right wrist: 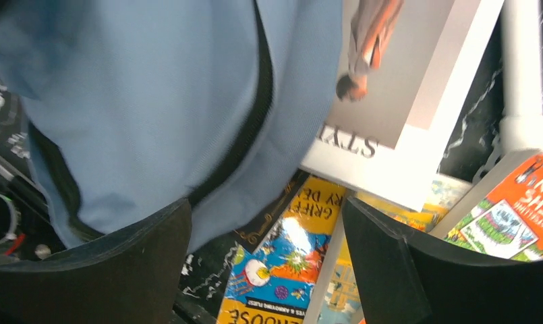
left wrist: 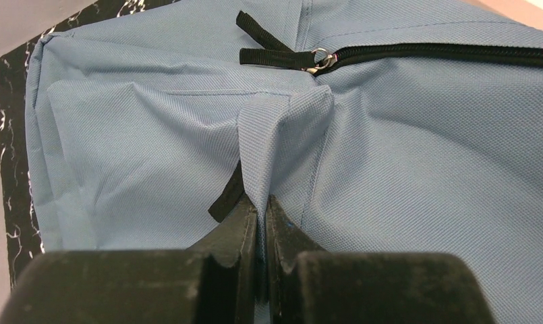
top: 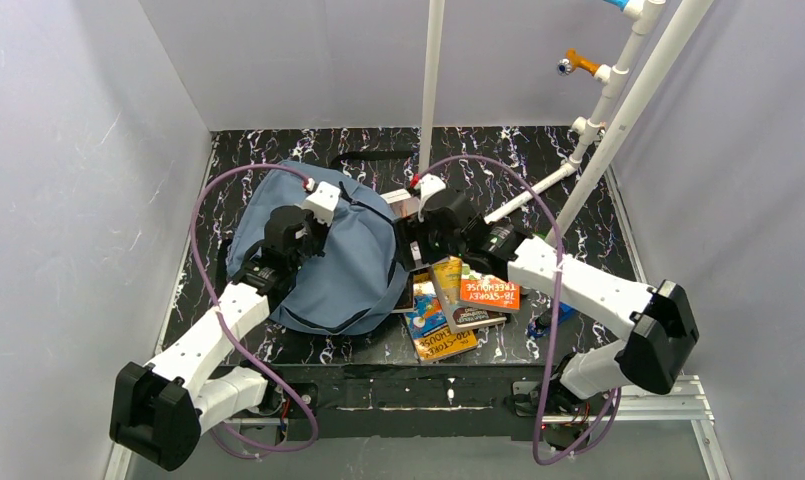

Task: Pack the student bag
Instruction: Place the student bag at the center of the board, then unzip the student bag at the center of the board.

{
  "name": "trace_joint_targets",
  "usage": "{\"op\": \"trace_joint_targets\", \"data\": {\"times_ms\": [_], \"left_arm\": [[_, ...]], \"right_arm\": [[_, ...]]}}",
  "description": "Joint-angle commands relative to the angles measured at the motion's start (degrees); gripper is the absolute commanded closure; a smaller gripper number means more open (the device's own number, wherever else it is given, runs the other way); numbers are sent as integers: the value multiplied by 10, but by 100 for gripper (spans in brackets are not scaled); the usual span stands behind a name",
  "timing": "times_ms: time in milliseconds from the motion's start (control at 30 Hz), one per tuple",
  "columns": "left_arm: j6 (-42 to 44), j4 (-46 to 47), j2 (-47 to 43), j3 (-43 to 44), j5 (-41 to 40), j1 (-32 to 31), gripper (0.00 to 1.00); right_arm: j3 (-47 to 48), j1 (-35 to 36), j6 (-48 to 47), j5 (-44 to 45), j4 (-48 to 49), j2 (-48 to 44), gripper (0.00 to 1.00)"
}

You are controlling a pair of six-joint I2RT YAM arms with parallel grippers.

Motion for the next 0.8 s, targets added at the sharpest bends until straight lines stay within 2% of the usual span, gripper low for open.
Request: {"op": "trace_joint_targets", "data": {"times_ms": [0,100,133,200,367,533,667,767], "left_arm": [[39,54,-32,-8,63,-5,100],[69,63,-38,-21,117,-7,100],[76,68,-40,-26,129,-7,100],[80,74,-43,-31,143,-8,100],[83,74,-49,-31,150,-8,100],[77,73,-57,-31,151,-9,100],[77,73,-48,-28,157,-13,100],[75,73,-45,-26,158,-13,100]], "right_arm": [[80,1,-22,1,-5,-15,10],[128,1,-44,20,7,20,9],[146,1,-53,25,10,35,12],[182,0,-77,24,13,67,28],[275,-1,-115,20,1,156,32],[315,-1,-142,49,-4,215,46],[336,-1,-155,48,-12,245,52],[341,-1,-163,45,-11,257,61]]}}
